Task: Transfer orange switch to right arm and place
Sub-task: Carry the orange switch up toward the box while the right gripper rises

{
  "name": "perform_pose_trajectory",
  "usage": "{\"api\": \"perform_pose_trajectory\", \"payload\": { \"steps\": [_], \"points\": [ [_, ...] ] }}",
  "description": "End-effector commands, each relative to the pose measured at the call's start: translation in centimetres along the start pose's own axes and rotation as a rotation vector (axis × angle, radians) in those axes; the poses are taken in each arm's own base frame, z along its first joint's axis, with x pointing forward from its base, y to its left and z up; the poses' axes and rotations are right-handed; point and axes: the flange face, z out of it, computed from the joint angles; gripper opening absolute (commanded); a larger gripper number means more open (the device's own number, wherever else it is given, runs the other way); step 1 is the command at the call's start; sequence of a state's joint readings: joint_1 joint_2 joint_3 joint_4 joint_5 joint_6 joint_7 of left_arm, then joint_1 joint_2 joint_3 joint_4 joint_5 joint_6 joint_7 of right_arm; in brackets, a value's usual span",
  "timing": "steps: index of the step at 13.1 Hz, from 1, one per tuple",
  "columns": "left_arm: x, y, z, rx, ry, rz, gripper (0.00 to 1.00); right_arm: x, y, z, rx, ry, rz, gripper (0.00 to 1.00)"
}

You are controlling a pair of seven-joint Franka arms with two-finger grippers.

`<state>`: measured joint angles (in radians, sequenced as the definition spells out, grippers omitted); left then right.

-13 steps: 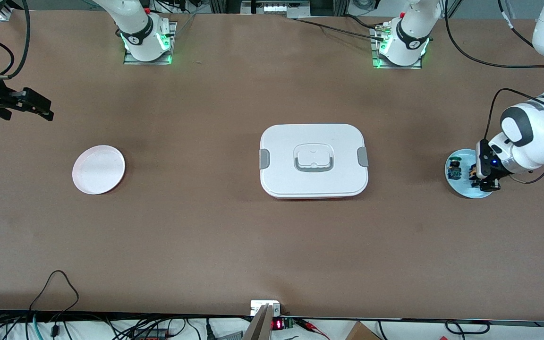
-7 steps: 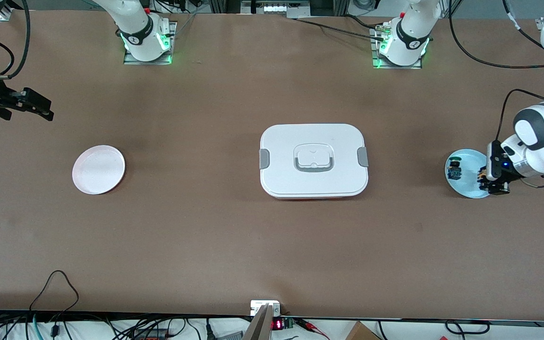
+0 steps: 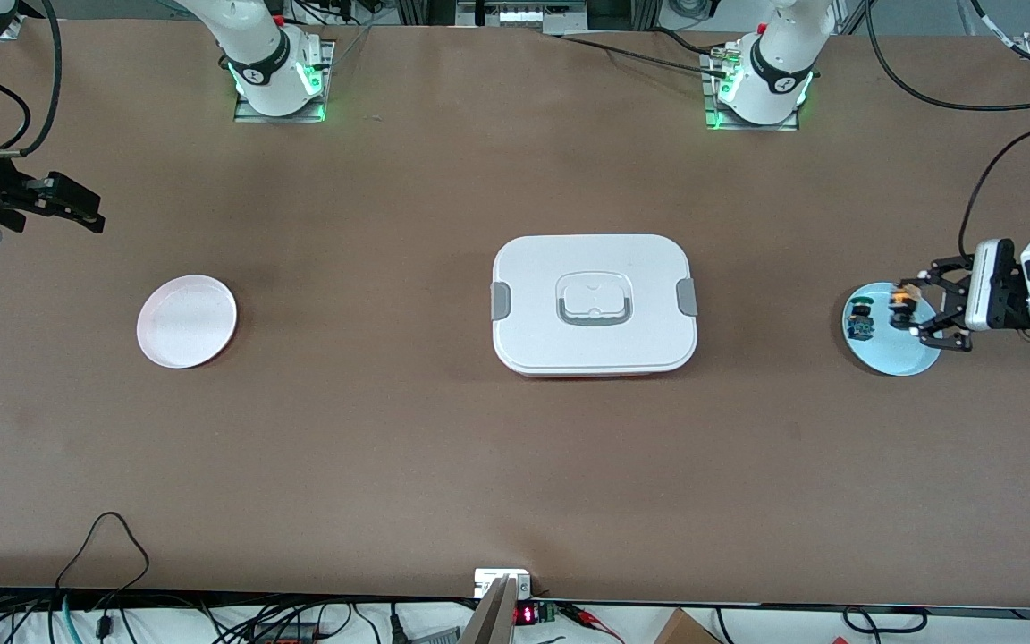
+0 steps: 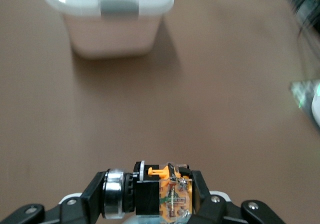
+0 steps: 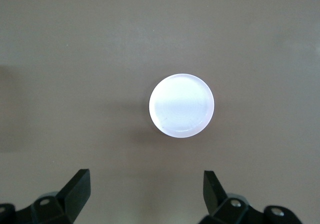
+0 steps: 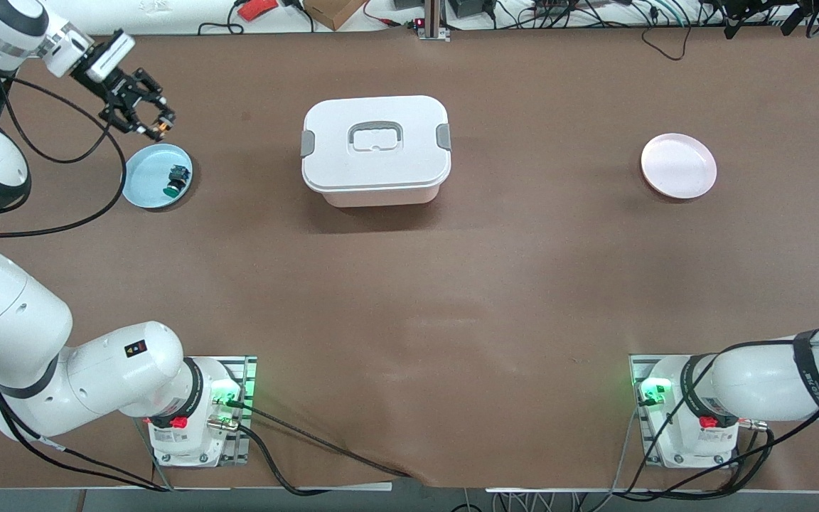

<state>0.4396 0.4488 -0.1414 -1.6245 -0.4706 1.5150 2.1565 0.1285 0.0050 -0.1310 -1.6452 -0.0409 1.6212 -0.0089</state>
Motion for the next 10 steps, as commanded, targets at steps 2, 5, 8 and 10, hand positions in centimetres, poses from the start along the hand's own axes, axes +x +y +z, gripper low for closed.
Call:
{"api": "perform_pose_trajectory", "payload": {
  "steps": [2, 5, 8, 10],
  "points": [
    [5.9, -2.5, 4.5, -0.055, 0.508, 0.012, 0.00, 0.1, 0.1, -0.6, 0.017, 0.003, 0.005, 1.00],
    [12.4, -4.2, 7.6, -0.064, 0.827, -0.015, 0.00, -0.3, -0.4, -0.9, 0.034, 0.003, 0.007, 1.00],
    [19.3, -3.7, 9.0, 0.011, 1.007, -0.040, 0.00, -0.4, -1.2, -0.8, 0.084, -0.004, -0.004, 1.00],
    [23.9, -1.8, 9.4, 0.068, 0.976, -0.071, 0.00, -0.7, -2.3, -0.7, 0.219, -0.034, -0.006, 1.00]
  ]
}}
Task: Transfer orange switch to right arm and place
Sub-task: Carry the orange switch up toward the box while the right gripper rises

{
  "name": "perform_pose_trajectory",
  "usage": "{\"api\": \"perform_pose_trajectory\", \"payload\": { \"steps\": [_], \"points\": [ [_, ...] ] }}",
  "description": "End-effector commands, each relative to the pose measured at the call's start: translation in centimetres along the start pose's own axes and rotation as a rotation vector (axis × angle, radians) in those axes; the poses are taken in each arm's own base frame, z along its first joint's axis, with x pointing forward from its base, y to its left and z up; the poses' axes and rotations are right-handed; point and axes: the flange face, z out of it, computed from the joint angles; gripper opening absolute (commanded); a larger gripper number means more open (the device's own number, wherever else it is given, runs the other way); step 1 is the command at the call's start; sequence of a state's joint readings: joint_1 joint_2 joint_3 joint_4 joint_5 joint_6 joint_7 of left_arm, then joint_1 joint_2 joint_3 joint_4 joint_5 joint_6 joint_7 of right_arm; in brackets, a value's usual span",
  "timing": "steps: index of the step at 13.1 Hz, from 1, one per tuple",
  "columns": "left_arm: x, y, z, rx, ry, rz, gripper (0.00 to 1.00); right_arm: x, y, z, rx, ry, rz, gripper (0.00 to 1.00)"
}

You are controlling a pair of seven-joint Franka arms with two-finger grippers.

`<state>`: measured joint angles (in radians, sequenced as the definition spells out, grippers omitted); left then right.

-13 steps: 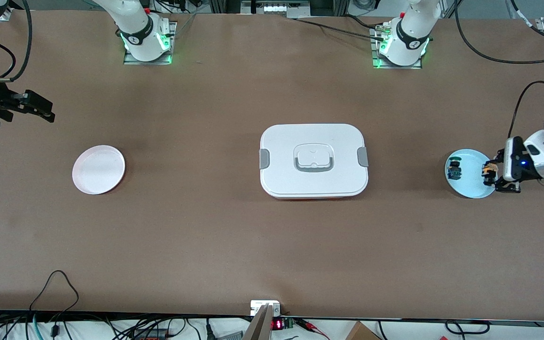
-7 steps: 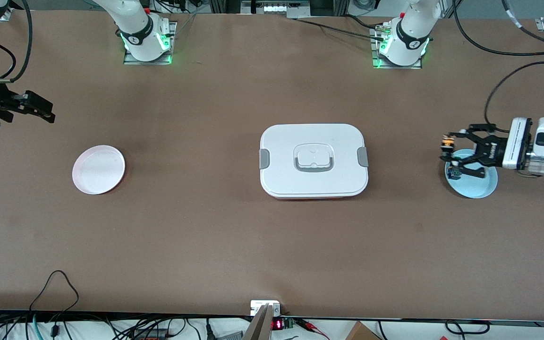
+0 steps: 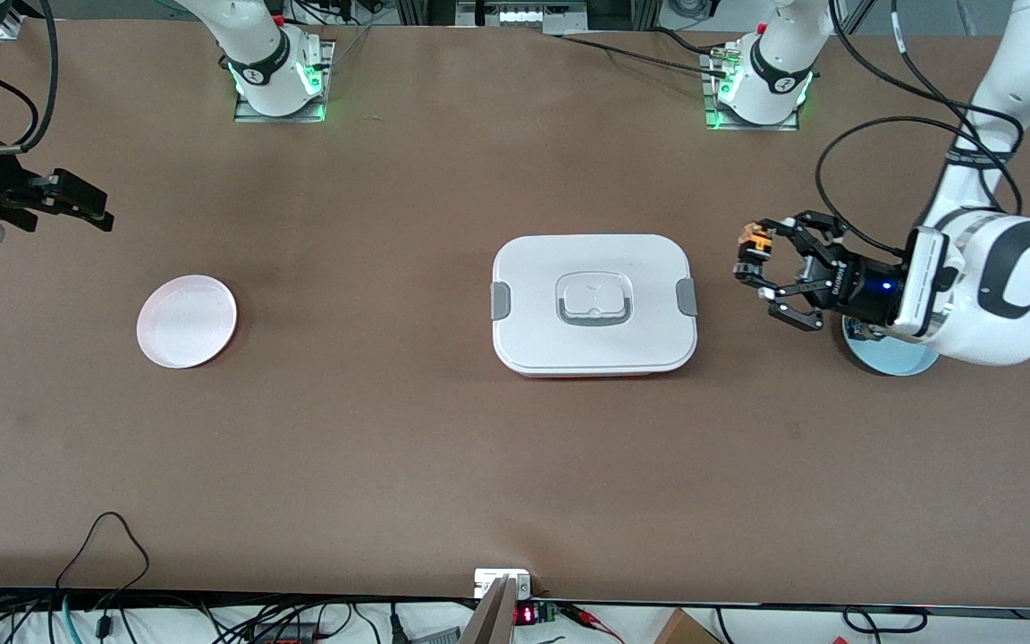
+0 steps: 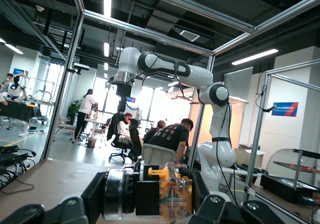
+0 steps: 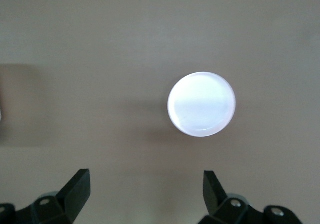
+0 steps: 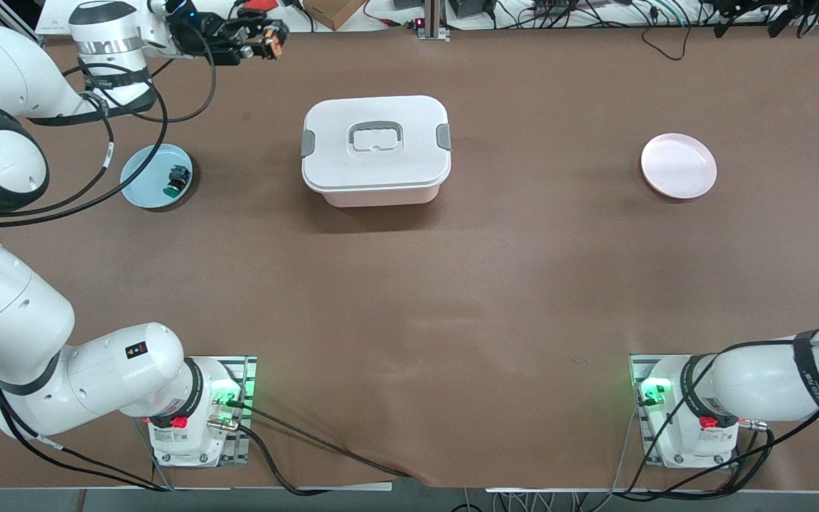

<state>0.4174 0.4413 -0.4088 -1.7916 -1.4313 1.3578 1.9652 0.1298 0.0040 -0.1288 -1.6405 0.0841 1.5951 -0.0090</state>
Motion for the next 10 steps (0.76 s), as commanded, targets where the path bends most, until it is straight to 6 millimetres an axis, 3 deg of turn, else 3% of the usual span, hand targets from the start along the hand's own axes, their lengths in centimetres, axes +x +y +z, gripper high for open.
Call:
{"api": "perform_pose_trajectory", "payload": {
  "steps": [1, 3, 5, 7, 10],
  "points": [
    [3.7, 4.7, 4.4, 0.115, -0.067, 0.001, 0.00, -0.3, -1.4, -0.3, 0.155, -0.020, -0.003, 1.00],
    [6.5, 6.7, 7.0, 0.165, -0.148, -0.014, 0.00, -0.3, -2.4, 0.4, 0.185, -0.041, -0.013, 1.00],
    [8.5, 7.9, 9.8, 0.205, -0.203, -0.041, 0.00, -1.0, -5.3, 0.7, 0.283, -0.088, -0.034, 1.00],
    [9.0, 7.8, 12.0, 0.221, -0.184, -0.050, 0.00, -1.2, -7.6, 0.5, 0.444, -0.115, -0.047, 1.00],
    [9.0, 7.3, 13.5, 0.251, -0.159, -0.049, 0.00, -1.7, -12.3, 1.0, 0.759, -0.183, -0.055, 1.00]
  ]
}}
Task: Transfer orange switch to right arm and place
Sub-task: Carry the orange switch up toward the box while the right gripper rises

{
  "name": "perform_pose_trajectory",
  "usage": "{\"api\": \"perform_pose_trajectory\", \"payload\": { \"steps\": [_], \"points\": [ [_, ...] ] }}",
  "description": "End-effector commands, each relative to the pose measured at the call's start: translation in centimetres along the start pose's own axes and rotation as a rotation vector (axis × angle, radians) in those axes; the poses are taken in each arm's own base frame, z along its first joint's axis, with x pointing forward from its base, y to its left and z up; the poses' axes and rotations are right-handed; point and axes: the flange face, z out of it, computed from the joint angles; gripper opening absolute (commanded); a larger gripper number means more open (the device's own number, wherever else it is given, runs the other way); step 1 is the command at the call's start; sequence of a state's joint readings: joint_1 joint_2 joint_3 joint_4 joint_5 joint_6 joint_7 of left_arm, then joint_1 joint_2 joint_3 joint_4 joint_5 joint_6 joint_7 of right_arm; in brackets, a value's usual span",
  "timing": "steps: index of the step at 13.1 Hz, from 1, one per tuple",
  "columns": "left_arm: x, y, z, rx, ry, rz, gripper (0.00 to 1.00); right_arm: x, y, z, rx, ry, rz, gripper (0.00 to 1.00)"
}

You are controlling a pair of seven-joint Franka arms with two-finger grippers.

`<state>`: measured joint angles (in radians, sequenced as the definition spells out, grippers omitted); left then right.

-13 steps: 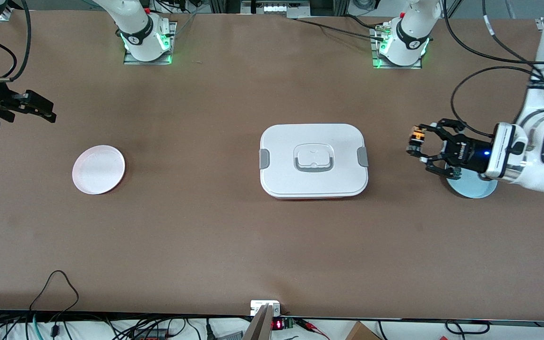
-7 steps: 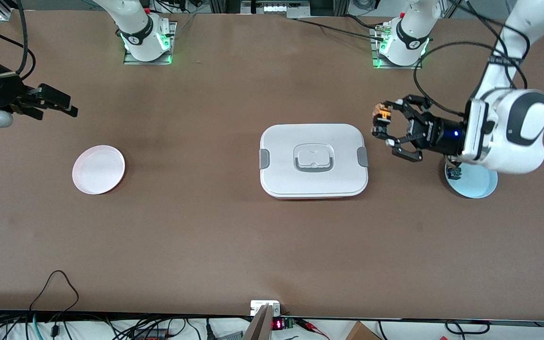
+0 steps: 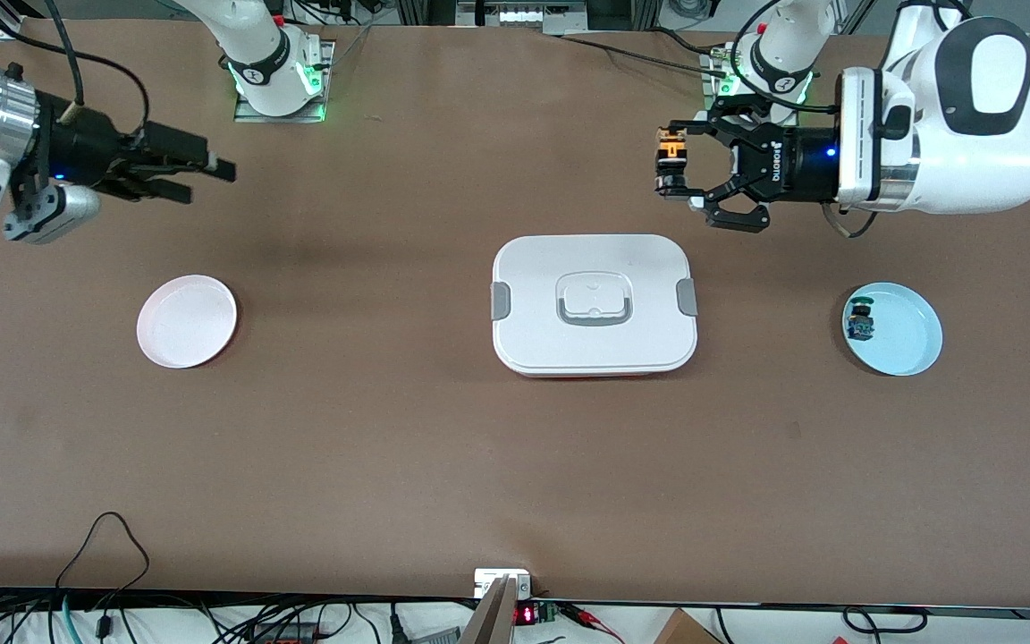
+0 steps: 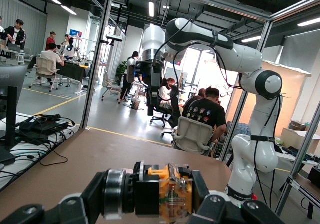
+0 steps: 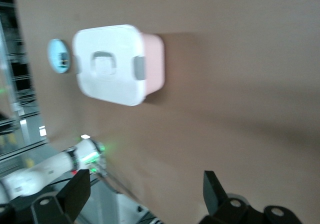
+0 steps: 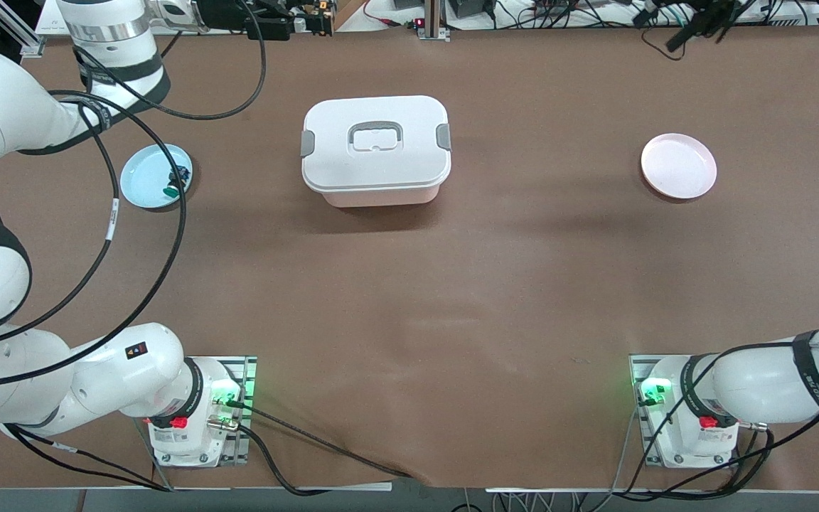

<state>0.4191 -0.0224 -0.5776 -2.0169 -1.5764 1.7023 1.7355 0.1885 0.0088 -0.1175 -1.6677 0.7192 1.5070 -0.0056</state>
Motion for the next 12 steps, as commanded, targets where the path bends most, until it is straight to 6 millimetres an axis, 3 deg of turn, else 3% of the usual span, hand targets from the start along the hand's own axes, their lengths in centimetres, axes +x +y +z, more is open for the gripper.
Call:
{"api": "perform_pose_trajectory", "payload": {
  "steps": [1, 6, 10, 12],
  "points": [
    [0.1, 0.1, 0.6, 0.021, 0.042, -0.015, 0.00, 0.6, -1.4, 3.4, 0.269, -0.066, 0.040, 1.00],
    [0.5, 0.1, 0.5, 0.027, 0.063, -0.012, 0.00, 3.8, -4.5, 8.1, 0.631, -0.072, 0.100, 1.00],
    [0.4, 0.1, 0.6, 0.023, 0.063, -0.014, 0.01, 4.6, -10.8, 14.2, 0.809, -0.003, 0.193, 1.00],
    [0.4, 0.1, 0.5, 0.025, 0.064, -0.012, 0.01, 5.0, -12.9, 17.8, 0.870, 0.006, 0.243, 1.00]
  ]
}}
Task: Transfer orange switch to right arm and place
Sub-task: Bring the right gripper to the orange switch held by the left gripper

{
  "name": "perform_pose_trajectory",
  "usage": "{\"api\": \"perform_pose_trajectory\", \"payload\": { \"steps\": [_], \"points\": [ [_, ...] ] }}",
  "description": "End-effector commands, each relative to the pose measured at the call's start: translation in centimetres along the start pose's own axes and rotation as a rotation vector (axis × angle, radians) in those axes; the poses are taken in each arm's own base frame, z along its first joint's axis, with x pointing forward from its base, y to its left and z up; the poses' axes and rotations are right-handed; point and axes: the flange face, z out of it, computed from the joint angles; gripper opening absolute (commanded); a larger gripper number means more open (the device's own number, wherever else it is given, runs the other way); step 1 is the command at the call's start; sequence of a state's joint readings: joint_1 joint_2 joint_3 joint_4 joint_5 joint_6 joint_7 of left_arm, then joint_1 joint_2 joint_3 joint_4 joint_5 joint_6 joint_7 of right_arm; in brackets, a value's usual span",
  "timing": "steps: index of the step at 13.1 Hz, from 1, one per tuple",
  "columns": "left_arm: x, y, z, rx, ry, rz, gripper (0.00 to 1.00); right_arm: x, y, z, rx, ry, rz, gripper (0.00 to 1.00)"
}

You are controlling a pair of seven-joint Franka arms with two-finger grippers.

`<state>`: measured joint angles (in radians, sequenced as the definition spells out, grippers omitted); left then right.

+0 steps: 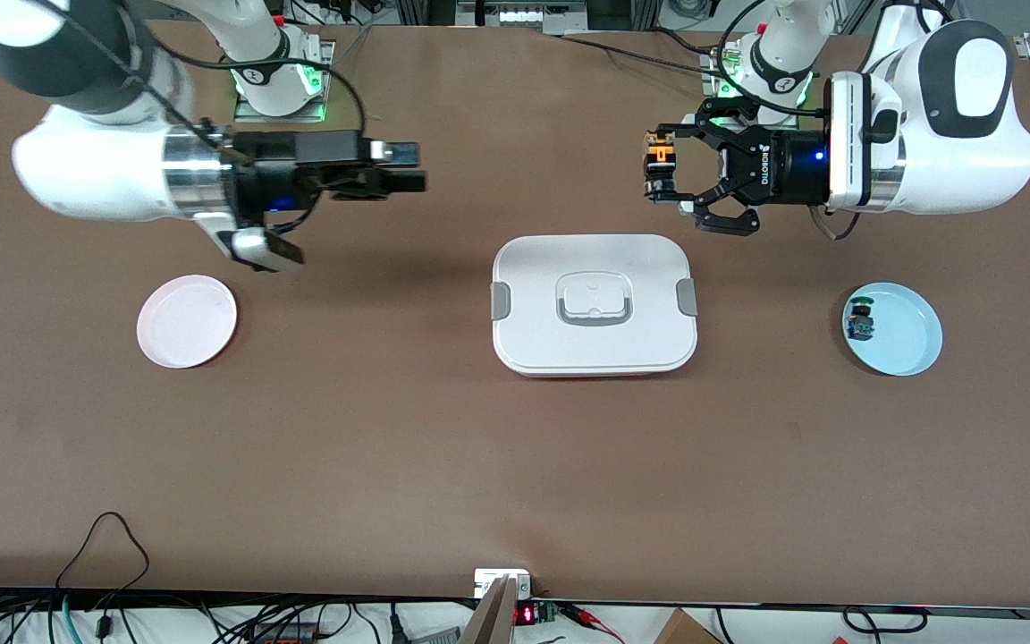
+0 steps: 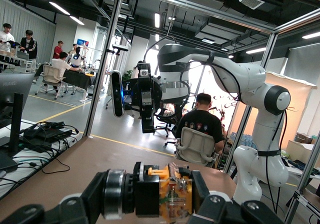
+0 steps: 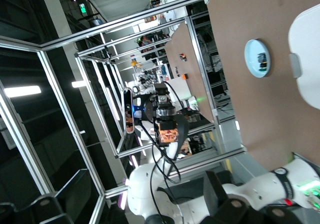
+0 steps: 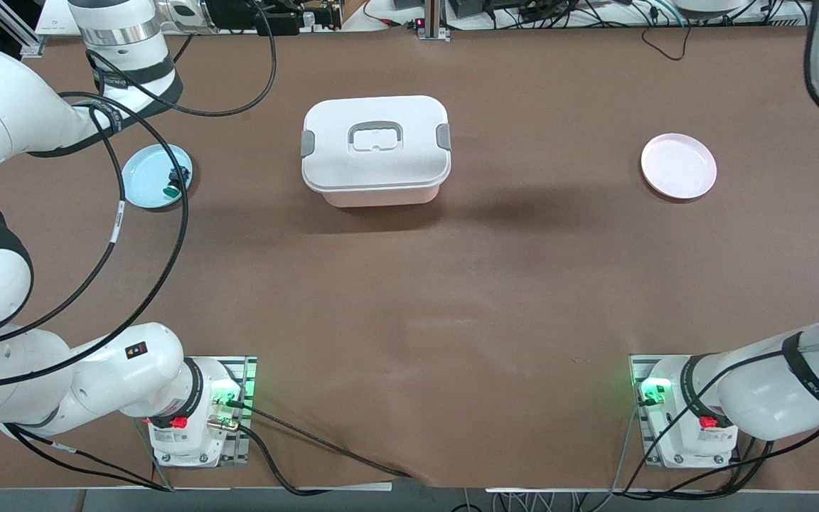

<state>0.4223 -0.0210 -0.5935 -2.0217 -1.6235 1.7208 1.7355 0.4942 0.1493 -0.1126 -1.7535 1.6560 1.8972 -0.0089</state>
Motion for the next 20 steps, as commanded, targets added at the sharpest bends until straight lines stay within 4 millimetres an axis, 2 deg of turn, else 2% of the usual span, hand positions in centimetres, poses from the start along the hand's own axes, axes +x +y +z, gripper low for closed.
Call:
{"api": "perform_pose_trajectory", "payload": {
  "steps": [1, 4, 6, 8, 10, 12, 16, 18, 20],
  "points": [
    [0.3, 0.2, 0.1, 0.010, 0.024, 0.002, 0.01, 0.5, 1.3, 3.8, 0.068, 0.028, 0.053, 1.00],
    [0.3, 0.2, 0.1, 0.010, 0.024, 0.002, 0.01, 0.6, 1.8, 7.9, 0.070, 0.008, 0.041, 1.00],
    [0.4, 0.2, 0.1, 0.011, 0.024, 0.003, 0.01, 1.7, 1.8, 10.1, 0.064, 0.010, 0.012, 1.00],
    [0.4, 0.2, 0.1, 0.011, 0.024, 0.003, 0.01, 1.5, 1.7, 13.2, 0.065, 0.041, 0.000, 1.00],
    [0.4, 0.2, 0.1, 0.011, 0.024, 0.003, 0.01, 1.5, 2.4, 16.4, 0.070, 0.019, -0.006, 1.00],
    [0.4, 0.2, 0.1, 0.011, 0.024, 0.003, 0.01, 2.1, 2.2, 17.6, 0.072, 0.052, -0.020, 1.00],
    [0.5, 0.2, 0.1, 0.010, 0.029, 0.004, 0.02, 1.1, 2.1, 20.4, 0.078, 0.067, -0.030, 1.00],
    [0.5, 0.2, 0.1, 0.010, 0.029, 0.004, 0.01, -0.2, 2.8, 22.6, 0.104, 0.090, 0.006, 1.00],
    [0.5, 0.2, 0.1, 0.012, 0.029, 0.002, 0.02, -0.8, 3.0, 23.3, 0.100, 0.082, 0.010, 1.00]
  ]
}}
